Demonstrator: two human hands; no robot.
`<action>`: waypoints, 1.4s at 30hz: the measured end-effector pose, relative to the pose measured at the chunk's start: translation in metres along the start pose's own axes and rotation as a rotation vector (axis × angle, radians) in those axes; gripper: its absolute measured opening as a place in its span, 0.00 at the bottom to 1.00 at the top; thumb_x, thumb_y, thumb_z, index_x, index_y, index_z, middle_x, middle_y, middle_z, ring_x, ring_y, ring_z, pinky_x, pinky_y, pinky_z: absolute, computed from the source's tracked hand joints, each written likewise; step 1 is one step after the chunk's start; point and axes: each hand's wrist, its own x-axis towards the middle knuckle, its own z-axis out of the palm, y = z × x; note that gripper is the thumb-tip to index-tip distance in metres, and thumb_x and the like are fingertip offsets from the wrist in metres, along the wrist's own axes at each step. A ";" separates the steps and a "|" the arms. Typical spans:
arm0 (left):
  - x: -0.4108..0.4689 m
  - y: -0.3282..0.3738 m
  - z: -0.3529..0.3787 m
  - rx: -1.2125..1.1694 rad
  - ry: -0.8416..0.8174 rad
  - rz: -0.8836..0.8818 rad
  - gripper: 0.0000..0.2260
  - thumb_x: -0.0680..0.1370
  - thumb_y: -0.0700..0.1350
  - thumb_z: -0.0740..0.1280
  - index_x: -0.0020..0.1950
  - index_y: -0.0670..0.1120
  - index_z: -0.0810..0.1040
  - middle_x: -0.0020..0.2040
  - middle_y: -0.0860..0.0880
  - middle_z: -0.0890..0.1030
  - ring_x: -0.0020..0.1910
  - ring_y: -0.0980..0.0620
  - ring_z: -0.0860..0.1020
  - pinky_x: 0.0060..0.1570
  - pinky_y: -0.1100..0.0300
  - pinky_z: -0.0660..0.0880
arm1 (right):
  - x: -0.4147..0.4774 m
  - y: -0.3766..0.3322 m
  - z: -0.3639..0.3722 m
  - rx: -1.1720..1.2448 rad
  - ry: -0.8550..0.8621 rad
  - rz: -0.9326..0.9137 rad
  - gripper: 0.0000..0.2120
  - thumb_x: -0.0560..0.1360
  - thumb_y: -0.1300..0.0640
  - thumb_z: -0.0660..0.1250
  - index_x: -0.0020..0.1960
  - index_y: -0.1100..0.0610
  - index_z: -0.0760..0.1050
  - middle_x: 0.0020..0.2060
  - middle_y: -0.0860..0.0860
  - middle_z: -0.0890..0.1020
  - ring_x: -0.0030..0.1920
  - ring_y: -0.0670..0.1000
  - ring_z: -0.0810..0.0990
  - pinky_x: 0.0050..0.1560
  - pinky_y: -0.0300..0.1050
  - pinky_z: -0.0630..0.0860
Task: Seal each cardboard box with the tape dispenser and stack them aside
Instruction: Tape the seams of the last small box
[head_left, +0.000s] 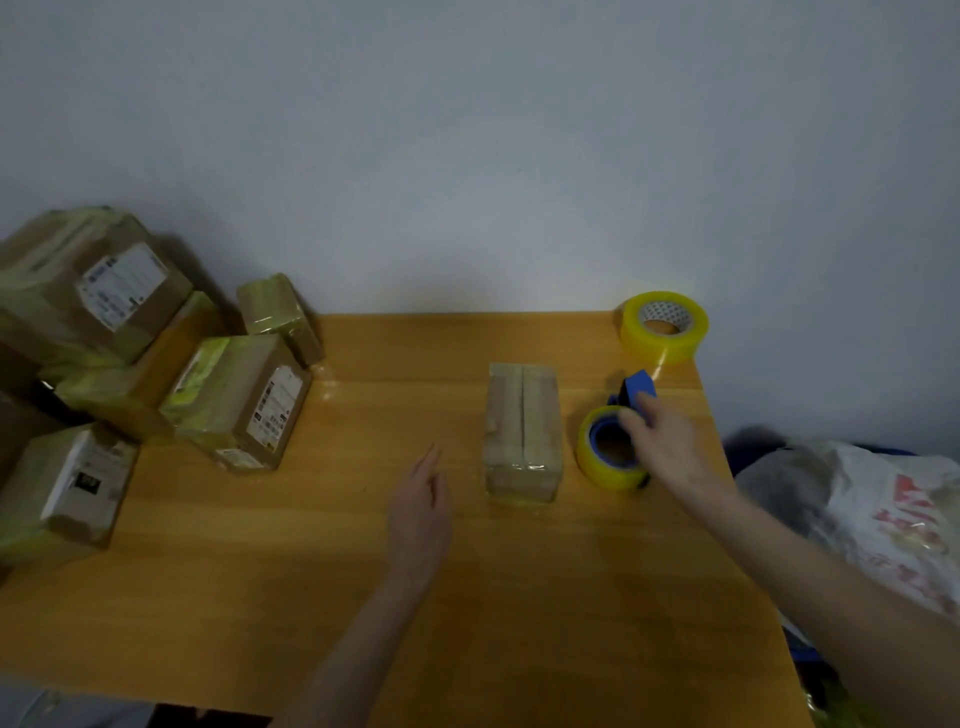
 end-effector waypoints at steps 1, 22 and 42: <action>-0.001 0.005 0.004 -0.012 -0.006 -0.007 0.18 0.82 0.40 0.58 0.72 0.43 0.68 0.69 0.46 0.73 0.67 0.48 0.71 0.66 0.59 0.66 | -0.015 -0.007 0.013 0.008 -0.031 -0.059 0.17 0.81 0.55 0.59 0.66 0.64 0.72 0.61 0.60 0.78 0.63 0.62 0.74 0.55 0.51 0.72; 0.025 0.025 0.029 -0.194 -0.138 -0.186 0.12 0.79 0.48 0.66 0.57 0.44 0.82 0.40 0.47 0.82 0.40 0.45 0.81 0.42 0.54 0.78 | -0.038 -0.014 0.064 -0.100 -0.064 -0.138 0.28 0.80 0.45 0.62 0.76 0.55 0.62 0.46 0.50 0.80 0.40 0.44 0.76 0.43 0.40 0.74; 0.035 0.000 0.038 0.175 -0.135 0.084 0.28 0.68 0.54 0.76 0.62 0.45 0.70 0.57 0.48 0.71 0.52 0.52 0.72 0.45 0.65 0.67 | -0.021 -0.014 0.068 -0.524 -0.035 -0.261 0.36 0.68 0.34 0.70 0.67 0.52 0.61 0.60 0.52 0.75 0.52 0.54 0.79 0.42 0.48 0.77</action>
